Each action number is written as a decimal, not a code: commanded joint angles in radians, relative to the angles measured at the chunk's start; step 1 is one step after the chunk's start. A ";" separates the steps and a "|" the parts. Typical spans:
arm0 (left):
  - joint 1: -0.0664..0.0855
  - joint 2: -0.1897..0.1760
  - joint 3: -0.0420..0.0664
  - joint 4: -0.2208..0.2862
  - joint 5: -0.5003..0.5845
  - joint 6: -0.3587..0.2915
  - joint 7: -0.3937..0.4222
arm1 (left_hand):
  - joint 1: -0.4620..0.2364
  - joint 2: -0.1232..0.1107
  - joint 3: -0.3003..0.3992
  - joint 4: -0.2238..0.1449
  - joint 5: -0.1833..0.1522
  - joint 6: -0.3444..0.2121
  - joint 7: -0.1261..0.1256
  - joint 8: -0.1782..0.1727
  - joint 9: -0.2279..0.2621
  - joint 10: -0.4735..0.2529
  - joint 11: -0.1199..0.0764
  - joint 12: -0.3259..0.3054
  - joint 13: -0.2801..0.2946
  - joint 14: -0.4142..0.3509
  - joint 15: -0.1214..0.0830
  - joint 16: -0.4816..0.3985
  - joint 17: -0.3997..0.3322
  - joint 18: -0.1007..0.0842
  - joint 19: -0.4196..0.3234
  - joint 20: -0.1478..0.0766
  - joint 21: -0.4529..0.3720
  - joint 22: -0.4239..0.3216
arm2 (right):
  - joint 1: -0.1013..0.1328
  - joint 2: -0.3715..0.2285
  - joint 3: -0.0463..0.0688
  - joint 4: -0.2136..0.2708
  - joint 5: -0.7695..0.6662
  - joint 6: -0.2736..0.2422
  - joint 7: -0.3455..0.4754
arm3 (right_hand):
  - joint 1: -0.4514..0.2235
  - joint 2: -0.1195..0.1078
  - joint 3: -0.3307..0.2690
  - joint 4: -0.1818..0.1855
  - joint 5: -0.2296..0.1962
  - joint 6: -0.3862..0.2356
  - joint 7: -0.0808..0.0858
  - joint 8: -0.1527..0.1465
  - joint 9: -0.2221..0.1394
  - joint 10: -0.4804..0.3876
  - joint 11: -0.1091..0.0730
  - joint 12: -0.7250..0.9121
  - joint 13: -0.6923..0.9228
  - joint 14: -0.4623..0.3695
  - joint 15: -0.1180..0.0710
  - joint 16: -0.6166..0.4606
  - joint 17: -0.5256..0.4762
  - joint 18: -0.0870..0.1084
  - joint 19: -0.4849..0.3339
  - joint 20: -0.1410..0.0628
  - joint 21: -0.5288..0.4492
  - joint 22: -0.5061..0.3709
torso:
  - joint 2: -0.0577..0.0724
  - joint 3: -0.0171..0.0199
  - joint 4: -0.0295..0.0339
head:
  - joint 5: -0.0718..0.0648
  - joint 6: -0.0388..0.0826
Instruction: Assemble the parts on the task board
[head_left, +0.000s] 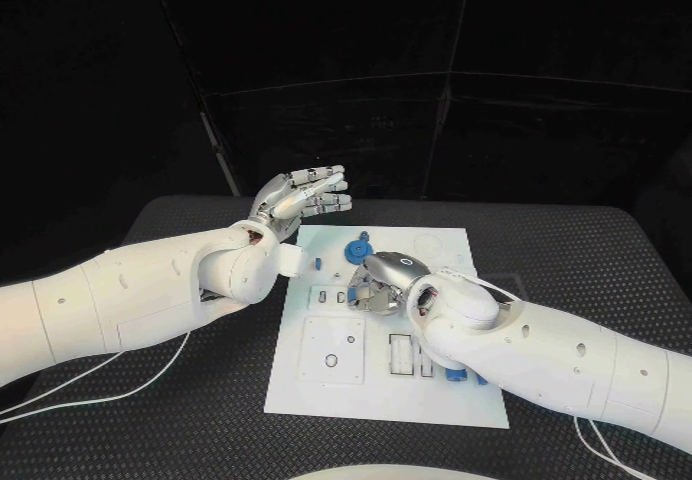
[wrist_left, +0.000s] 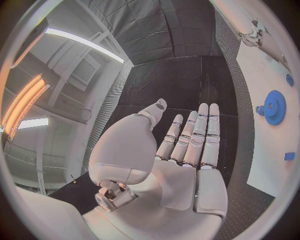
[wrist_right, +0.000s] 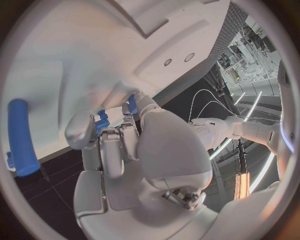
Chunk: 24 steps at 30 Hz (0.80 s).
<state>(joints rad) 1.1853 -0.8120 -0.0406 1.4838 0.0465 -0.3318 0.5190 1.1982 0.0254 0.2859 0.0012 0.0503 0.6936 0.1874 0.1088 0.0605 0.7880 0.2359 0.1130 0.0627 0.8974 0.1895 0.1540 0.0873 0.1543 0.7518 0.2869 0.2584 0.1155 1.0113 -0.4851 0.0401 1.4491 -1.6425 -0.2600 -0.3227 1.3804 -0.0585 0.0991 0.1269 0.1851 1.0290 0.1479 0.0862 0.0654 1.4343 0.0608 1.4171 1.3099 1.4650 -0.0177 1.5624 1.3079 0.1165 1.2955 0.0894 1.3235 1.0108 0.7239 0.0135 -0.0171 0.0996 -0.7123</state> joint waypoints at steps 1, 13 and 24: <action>0.002 0.001 0.001 0.001 -0.001 0.009 0.004 | 0.009 -0.002 0.001 -0.004 0.003 0.003 0.090 0.002 0.001 0.005 -0.002 -0.004 0.001 0.005 0.000 -0.006 -0.001 0.019 0.005 -0.001 0.003 -0.001 | -0.003 0.001 -0.004 -0.003 -0.005 0.019 -0.019 | -0.011 -0.003 -0.006 0.004 -0.012 -0.007 0.001 -0.004 0.001 -0.006 0.003 -0.004 0.067 0.100 0.009 -0.001 0.237 -0.011 -0.002 0.007 -0.005 -0.001 | 0.000 0.0001 -0.0002 | -0.001 0.000; 0.002 0.001 0.001 0.001 -0.001 0.009 0.004 | 0.009 -0.002 0.001 -0.004 0.003 0.003 0.090 0.002 0.001 0.005 -0.002 -0.004 0.001 0.005 0.000 -0.006 -0.001 0.019 0.005 -0.001 0.003 -0.001 | -0.003 0.001 -0.004 -0.001 -0.005 0.002 -0.018 | -0.016 0.000 -0.006 0.009 -0.017 -0.002 0.000 -0.001 0.004 -0.001 0.003 0.001 0.074 0.100 0.009 0.000 0.238 -0.011 -0.001 0.008 -0.005 0.000 | 0.000 -0.0001 -0.0001 | -0.001 -0.001; 0.002 0.001 0.001 0.001 -0.001 0.009 0.004 | 0.009 -0.002 0.001 -0.004 0.003 0.003 0.090 0.002 0.001 0.005 -0.002 -0.004 0.001 0.005 0.000 -0.006 -0.001 0.019 0.005 -0.001 0.003 -0.001 | -0.003 0.002 -0.004 -0.001 -0.005 -0.012 -0.020 | -0.019 -0.006 -0.010 0.011 -0.018 -0.006 0.000 -0.003 0.003 -0.005 0.003 -0.003 0.068 0.100 0.009 -0.001 0.237 -0.010 -0.002 0.009 -0.006 -0.002 | 0.000 0.0001 0.0001 | -0.001 -0.003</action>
<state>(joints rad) 1.1853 -0.8120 -0.0406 1.4839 0.0465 -0.3317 0.5182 1.1982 0.0254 0.2859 0.0012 0.0503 0.6935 0.1873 0.1088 0.0604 0.7880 0.2359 0.1130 0.0627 0.8974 0.1895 0.1540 0.0875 0.1542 0.7518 0.2869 0.2584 0.1157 1.0097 -0.4830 0.0389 1.4499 -1.6441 -0.2690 -0.3277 1.3681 -0.0603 0.0918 0.1341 0.1722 1.0279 0.1469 0.0861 0.0683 1.4343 0.0609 1.4171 1.3099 1.4667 -0.0160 1.5624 1.3076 0.1165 1.2935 0.0914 1.3235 1.0104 0.7243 0.0135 -0.0171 0.0990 -0.7150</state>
